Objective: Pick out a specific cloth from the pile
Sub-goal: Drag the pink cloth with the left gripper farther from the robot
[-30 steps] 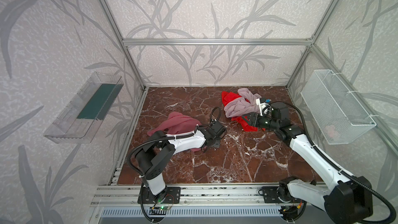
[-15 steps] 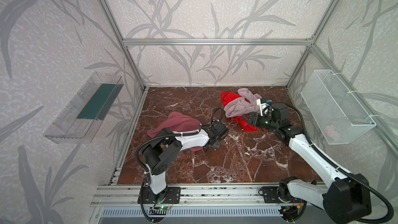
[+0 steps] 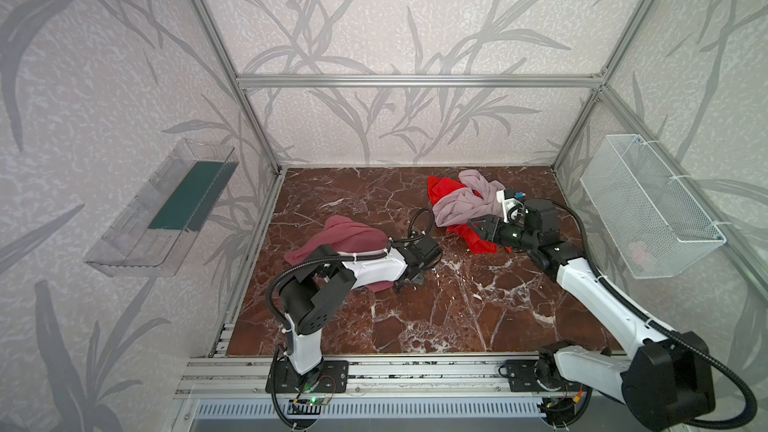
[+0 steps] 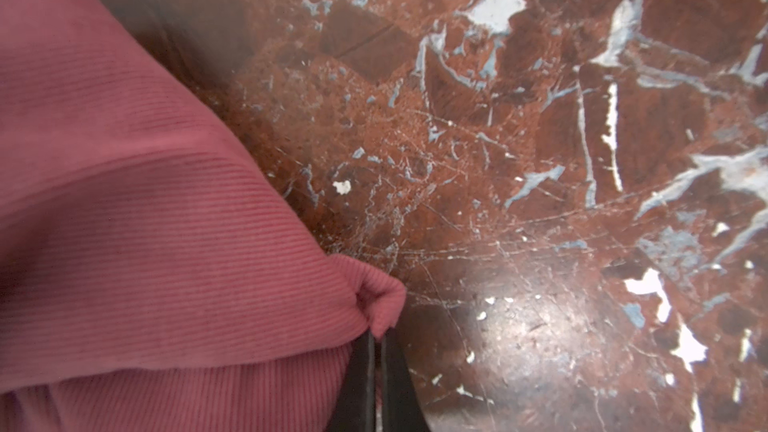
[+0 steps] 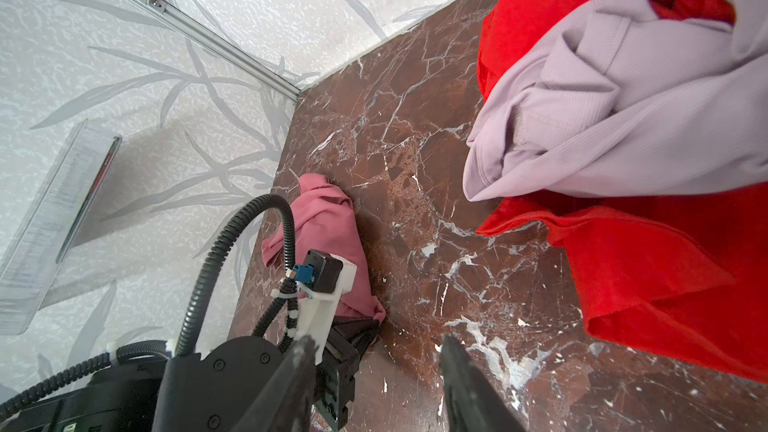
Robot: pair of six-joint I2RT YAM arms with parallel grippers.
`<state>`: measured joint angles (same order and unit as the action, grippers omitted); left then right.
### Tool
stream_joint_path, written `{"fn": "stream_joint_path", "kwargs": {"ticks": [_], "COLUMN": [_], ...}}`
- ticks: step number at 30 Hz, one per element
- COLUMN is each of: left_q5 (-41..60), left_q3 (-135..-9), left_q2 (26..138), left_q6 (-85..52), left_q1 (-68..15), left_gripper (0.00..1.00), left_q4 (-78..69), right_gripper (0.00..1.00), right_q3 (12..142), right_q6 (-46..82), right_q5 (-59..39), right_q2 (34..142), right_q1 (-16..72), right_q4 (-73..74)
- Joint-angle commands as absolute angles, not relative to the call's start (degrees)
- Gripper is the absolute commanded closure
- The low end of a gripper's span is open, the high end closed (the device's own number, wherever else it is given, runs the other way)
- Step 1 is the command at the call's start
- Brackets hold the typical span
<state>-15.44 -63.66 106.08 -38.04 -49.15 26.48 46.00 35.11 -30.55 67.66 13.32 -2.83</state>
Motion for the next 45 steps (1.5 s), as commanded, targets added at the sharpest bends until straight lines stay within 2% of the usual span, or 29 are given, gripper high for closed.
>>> {"fn": "stream_joint_path", "kwargs": {"ticks": [1,25,40,45], "left_q5": [-16.19,-7.54,-8.63,-8.86], "left_q3": [-64.20,-69.18,-73.13,-70.82], "left_q2": [104.42,87.45,79.43,74.83], "left_q6": [-37.93,-34.04,-32.44,-33.73], "left_q1": [-49.22,-49.48,-49.14,-45.65], "left_gripper": [1.00,1.00,1.00,1.00], "left_q4": [29.53,27.47,27.11,27.98], "right_gripper": [0.51,0.51,0.51,0.51], "right_q3": [45.70,45.35,44.98,44.78], "right_q6": [35.77,36.14,38.32,38.32], "right_q5": [-31.11,-31.11,-31.73,-31.99], "right_q2": [67.94,67.50,67.31,67.59], "right_q1": [13.01,12.66,12.48,12.39], "right_q4": [-1.09,-0.09,0.88,1.15]}}
